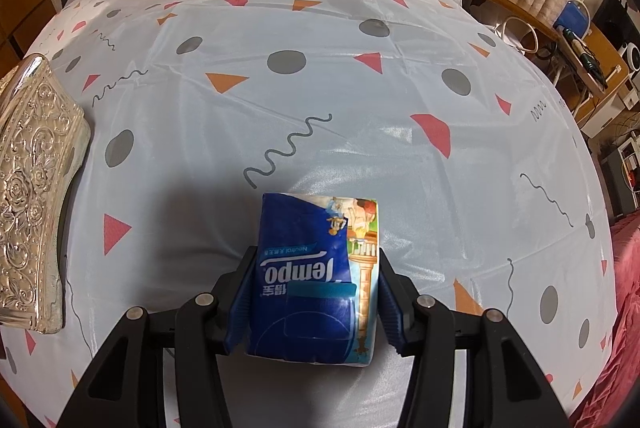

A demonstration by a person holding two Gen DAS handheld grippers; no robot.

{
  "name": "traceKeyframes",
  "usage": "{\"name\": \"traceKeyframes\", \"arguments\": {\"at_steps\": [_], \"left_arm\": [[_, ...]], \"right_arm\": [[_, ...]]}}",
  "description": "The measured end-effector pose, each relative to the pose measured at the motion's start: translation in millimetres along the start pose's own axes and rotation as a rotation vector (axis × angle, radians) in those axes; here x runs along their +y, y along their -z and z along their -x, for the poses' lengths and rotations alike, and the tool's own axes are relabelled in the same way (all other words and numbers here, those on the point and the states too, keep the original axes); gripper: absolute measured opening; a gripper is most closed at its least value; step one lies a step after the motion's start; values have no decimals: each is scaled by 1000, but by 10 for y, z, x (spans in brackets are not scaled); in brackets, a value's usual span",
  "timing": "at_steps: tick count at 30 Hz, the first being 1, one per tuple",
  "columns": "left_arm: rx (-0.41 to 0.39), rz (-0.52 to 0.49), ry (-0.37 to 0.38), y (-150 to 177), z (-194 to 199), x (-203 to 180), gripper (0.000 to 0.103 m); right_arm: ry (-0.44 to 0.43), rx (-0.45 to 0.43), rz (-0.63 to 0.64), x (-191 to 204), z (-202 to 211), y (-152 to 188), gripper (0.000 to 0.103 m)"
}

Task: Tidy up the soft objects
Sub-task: 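Carry the blue tissue pack into the gold tray and open the right tool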

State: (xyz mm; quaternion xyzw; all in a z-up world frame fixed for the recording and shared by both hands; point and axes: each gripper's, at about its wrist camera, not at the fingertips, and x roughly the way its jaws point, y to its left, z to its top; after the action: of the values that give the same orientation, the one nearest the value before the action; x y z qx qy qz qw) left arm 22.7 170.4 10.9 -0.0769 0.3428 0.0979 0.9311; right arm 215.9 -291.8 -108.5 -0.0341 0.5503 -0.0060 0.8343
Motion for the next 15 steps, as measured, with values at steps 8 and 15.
{"name": "traceKeyframes", "arguments": {"at_steps": [8,15], "left_arm": [[15,-20,32,93,41,-52,79],[34,-22,60,183,26,-65,80]], "right_arm": [[8,27,-28,0,14,-37,53],[34,49,-110,59,64,-23,53]]}}
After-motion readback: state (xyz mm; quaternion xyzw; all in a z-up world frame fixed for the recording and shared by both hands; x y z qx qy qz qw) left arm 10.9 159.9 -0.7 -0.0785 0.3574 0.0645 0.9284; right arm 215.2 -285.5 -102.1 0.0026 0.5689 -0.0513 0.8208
